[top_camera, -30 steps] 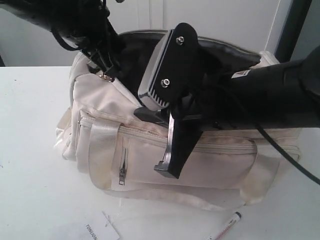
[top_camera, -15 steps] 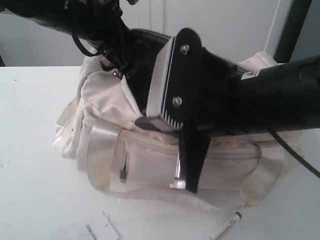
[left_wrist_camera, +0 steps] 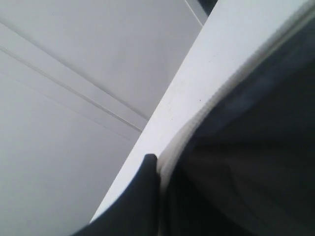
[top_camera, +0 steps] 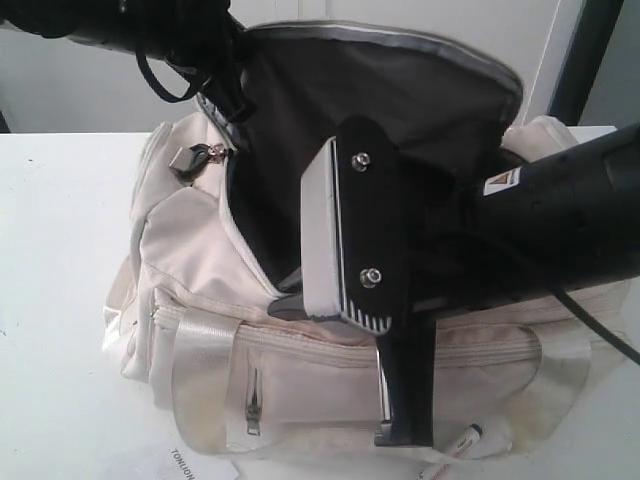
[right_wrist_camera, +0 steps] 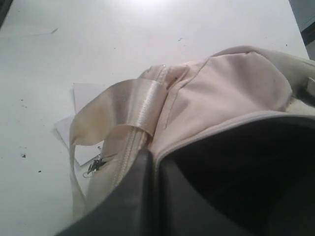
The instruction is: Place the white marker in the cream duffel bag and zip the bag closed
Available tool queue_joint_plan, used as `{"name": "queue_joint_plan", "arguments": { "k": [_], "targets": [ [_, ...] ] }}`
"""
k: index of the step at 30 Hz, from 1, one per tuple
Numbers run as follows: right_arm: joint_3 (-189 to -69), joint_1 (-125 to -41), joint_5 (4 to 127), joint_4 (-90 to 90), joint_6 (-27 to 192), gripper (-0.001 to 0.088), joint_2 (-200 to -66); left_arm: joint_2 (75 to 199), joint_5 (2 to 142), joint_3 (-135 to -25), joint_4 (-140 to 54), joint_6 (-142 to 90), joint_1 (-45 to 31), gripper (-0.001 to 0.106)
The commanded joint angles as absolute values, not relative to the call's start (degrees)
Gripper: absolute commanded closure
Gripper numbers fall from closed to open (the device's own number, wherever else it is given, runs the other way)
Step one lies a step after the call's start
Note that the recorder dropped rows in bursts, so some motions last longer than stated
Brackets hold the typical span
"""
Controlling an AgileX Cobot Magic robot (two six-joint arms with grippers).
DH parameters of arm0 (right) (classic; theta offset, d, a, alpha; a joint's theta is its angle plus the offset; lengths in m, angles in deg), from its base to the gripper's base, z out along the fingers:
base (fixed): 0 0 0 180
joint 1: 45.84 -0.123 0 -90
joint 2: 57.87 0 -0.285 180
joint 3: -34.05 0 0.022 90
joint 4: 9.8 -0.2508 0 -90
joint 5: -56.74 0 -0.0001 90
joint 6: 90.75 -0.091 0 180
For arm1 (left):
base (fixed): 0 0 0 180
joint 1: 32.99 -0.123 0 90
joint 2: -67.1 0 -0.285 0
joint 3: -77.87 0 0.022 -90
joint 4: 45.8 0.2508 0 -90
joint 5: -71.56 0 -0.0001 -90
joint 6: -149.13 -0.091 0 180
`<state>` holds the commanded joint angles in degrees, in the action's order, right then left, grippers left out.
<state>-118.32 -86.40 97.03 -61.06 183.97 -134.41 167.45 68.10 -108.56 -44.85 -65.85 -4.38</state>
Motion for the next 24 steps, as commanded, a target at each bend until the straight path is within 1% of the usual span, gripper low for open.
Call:
{"name": "queue_joint_plan", "arguments": {
  "k": [5,10,20,24],
  "targets": [
    [-118.32,-86.4,96.65,-61.06,184.12,0.0868,-134.41,167.58,68.1,-108.56,-44.85,-65.62,-6.5,0.105],
    [-118.32,-86.4,92.26,-61.38,184.12,0.0868,-134.54,167.58,68.1,-108.56,-44.85,-65.62,-6.73,0.105],
    [-118.32,-86.4,82.98,-65.44,184.12,0.0868,-140.99,167.61,67.16,-108.56,-44.85,-65.62,-6.68,0.105],
    [-118.32,-86.4,83.11,-65.44,183.99,0.0868,-142.6,167.61,67.05,-108.56,-44.85,-65.62,-6.68,0.105]
  ]
}}
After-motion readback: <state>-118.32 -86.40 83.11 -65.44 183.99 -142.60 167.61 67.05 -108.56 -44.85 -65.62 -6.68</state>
